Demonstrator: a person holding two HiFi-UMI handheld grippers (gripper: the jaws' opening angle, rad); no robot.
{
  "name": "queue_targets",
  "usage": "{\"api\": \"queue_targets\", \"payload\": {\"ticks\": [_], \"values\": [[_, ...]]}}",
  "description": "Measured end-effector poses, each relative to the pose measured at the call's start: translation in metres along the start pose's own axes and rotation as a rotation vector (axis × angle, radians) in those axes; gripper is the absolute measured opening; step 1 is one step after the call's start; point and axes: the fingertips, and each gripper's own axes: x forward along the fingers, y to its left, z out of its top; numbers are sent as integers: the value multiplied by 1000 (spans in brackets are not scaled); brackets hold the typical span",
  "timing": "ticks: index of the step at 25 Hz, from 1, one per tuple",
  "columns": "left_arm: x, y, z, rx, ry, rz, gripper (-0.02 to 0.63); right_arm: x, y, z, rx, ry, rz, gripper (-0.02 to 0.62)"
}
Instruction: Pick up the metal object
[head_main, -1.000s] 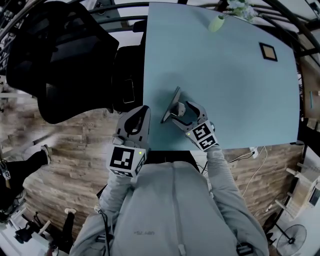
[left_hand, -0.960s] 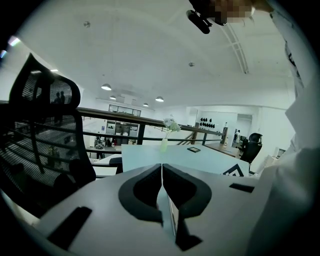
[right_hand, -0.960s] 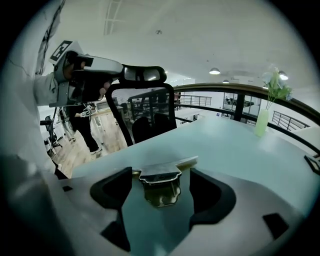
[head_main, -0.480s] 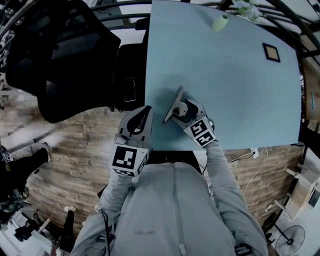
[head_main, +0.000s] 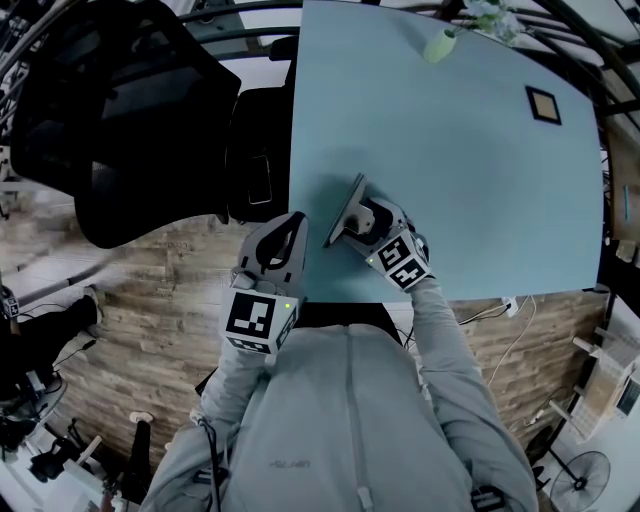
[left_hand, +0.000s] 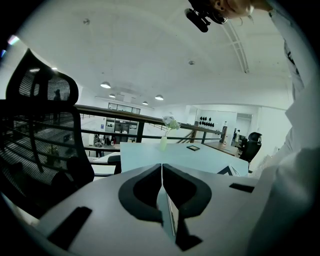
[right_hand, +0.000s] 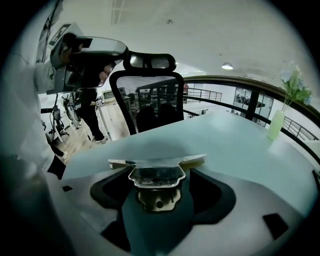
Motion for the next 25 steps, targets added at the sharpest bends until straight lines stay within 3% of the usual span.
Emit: {"api": "queue_targets", "payload": {"ticks": [25], "values": [[-2, 6, 10, 2, -19, 30, 29, -4, 4, 3, 48, -2, 26, 301]]}}
